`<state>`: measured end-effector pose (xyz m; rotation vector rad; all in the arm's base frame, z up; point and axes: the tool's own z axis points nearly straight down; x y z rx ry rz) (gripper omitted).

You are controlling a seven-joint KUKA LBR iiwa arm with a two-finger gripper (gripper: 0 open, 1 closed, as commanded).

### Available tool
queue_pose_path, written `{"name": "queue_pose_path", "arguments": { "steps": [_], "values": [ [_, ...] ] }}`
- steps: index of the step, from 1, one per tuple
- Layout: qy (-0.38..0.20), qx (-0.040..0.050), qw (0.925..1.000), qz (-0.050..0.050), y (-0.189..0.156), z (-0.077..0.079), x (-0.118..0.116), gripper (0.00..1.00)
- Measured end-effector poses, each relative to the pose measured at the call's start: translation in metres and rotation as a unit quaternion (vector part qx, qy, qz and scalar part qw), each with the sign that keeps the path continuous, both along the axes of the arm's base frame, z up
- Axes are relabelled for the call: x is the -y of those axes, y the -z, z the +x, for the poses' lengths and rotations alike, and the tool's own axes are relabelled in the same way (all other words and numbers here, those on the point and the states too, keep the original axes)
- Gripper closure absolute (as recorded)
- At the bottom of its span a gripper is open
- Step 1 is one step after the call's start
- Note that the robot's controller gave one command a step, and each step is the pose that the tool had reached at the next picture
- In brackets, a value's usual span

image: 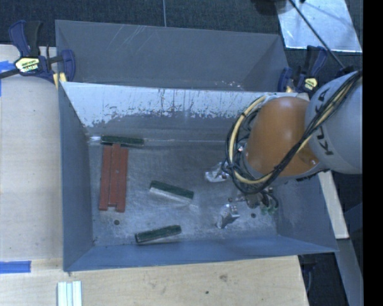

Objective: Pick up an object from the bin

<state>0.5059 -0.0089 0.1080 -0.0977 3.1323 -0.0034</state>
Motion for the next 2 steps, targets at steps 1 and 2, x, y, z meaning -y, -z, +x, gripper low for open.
{"name": "queue_pose_path", "arguments": {
  "steps": [1,2],
  "values": [
    [0.016,0.0103,0.9998,0.003,0.0296,0.0110,-0.0901,1.00],
    [0.016,0.0104,0.9998,0.003,0.0296,0.0110,-0.0900,1.00]
  ]
}}
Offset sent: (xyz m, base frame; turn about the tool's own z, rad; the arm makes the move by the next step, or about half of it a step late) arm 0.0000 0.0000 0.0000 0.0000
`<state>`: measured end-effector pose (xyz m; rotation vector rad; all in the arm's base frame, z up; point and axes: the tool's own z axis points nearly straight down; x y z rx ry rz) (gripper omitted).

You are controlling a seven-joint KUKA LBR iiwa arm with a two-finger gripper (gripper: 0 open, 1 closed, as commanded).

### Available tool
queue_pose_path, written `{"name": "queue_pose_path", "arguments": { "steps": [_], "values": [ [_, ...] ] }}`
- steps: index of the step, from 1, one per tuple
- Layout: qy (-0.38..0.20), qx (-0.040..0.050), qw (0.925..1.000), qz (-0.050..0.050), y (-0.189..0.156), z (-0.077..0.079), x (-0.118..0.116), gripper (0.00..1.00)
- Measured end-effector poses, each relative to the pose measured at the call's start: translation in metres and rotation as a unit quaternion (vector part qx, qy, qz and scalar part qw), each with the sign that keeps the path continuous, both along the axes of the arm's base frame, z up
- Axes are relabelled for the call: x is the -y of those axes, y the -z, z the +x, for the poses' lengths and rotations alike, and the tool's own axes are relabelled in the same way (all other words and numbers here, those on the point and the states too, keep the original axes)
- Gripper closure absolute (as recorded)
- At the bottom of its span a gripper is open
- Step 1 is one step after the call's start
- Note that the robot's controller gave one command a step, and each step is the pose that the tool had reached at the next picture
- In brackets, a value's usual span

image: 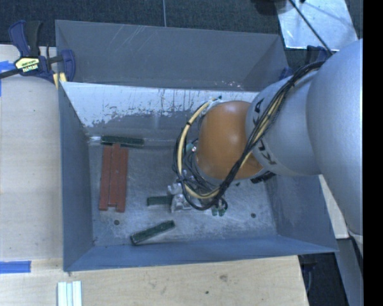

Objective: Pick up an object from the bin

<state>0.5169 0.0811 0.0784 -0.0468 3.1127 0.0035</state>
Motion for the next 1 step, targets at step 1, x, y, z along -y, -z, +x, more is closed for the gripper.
{"name": "queue_pose_path", "arguments": {
  "steps": [1],
  "values": [
    [-0.041,-0.0113,0.9991,-0.002,-0.1441,0.0152,0.0228,1.00]
  ]
}}
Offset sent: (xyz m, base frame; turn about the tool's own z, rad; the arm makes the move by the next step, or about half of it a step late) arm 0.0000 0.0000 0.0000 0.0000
